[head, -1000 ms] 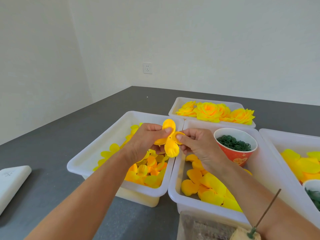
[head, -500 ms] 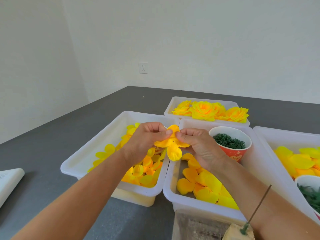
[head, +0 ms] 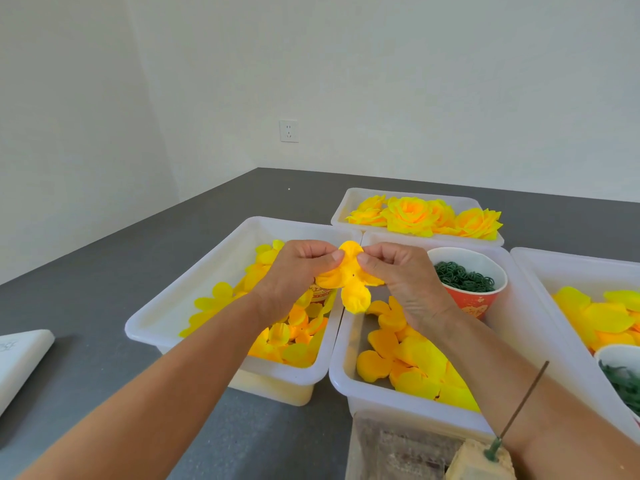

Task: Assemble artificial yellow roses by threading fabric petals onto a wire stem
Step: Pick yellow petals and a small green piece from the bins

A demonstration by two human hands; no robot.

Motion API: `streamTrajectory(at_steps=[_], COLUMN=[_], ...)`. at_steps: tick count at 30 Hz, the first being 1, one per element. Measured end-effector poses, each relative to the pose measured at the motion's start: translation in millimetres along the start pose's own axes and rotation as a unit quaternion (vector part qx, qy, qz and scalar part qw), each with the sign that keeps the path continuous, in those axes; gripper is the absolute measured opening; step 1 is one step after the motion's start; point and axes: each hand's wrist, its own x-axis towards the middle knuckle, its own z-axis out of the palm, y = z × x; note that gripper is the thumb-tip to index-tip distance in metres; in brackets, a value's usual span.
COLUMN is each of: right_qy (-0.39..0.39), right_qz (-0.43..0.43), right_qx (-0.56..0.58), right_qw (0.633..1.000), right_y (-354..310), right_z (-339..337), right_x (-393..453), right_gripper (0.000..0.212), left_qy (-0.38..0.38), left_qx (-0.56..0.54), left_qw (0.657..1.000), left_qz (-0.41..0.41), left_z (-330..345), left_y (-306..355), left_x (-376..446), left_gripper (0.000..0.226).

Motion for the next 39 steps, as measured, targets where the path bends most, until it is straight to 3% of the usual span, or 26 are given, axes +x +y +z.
streamTrajectory(at_steps=[3,5,10,14,16,20,24,30,36,39], right_qy=[-0.075,-0.089,0.028,0.071,0.053,0.015,0.046,0.009,-0.057,-0.021], right_qz=[0.107,0.120,0.042,0.012,0.042,0.192,0.179,0.181,0.110,0.108], right_qx=[0.172,0.199,-0.015,-0.060,-0.051,0.113,0.098,-0.001,0.072,0.031], right_qw=[0.976,0.968,0.999,0.996,0.996,0.975,0.978,0.983,0.990,0.993], right_y=[-5.7,-7.1,2.2,5.1,5.6,3.9,4.4,0.7,-6.7,-5.8], right_z=[-0.3,-0.6,-0.2,-0.9,-2.4,-2.5,-2.9,-2.8,-3.0,-2.4], right_x=[-1.3,-2.0,-2.7,-0.3,1.3,0.9,1.7,-2.6,-6.2,-6.4], right_gripper=[0.013,0.012,0.008,0.008,0.009,0.010,0.023,0.018,0.031,0.028], left_qy=[-0.062,-0.082,-0.042,-0.041,-0.057,-0.062,-0.008,0.017,-0.100,-0.048], left_qx=[-0.122,-0.151,0.024,0.118,0.117,0.160,0.178,0.113,-0.110,-0.038], left_qw=[0.988,0.982,0.999,0.992,0.991,0.981,0.981,0.993,0.986,0.996], left_qz=[-0.066,-0.077,-0.024,0.007,0.038,0.092,0.073,0.043,-0.077,-0.060], left_z=[-5.2,-6.1,1.8,4.3,2.7,1.5,2.6,1.7,-4.7,-3.1], left_y=[3.6,4.0,-2.9,-6.5,-6.5,-7.5,-10.2,-7.7,3.0,0.1], left_x=[1.6,1.4,1.4,1.5,0.4,-0.5,2.1,1.5,1.1,1.2], left_gripper=[0.014,0.014,0.017,0.012,0.014,0.022,0.013,0.013,0.018,0.019])
